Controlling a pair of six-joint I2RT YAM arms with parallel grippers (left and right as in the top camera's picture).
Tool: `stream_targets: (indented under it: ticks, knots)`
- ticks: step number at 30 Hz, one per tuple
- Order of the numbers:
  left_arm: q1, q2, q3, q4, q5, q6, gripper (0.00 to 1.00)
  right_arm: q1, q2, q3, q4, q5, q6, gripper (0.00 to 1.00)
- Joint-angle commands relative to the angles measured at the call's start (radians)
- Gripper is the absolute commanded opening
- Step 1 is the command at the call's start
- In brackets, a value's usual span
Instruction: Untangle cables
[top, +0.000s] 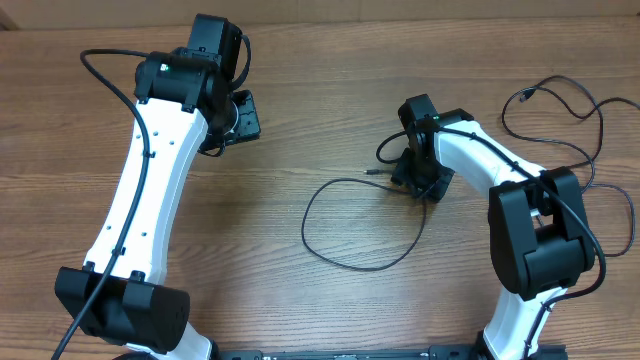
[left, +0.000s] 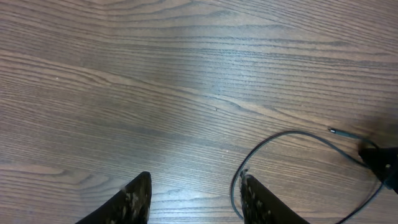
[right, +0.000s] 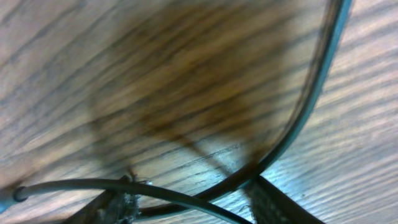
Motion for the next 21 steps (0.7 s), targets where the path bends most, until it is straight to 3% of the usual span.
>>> stream_targets:
  ticks: [1,9,13,21]
  knots:
    - [0.004,-0.013,0.015,-0.003,-0.009,-0.006,0.46,-0.003,0.013,-0.056,0.015,0.042,0.129,0.42]
    - [0.004,-0.013,0.015,-0.003,-0.009,-0.006,0.47,-0.003,0.013,-0.061,0.022,0.042,0.128,0.05]
    - [0.004,-0.013,0.015,-0.003,-0.009,-0.006,0.46,-0.003,0.013,-0.061,0.034,0.042,0.118,0.04]
    - [0.004,-0.013,0.015,-0.007,-0.008,-0.007,0.46,-0.057,0.003,0.040,-0.003,0.042,-0.042,0.04]
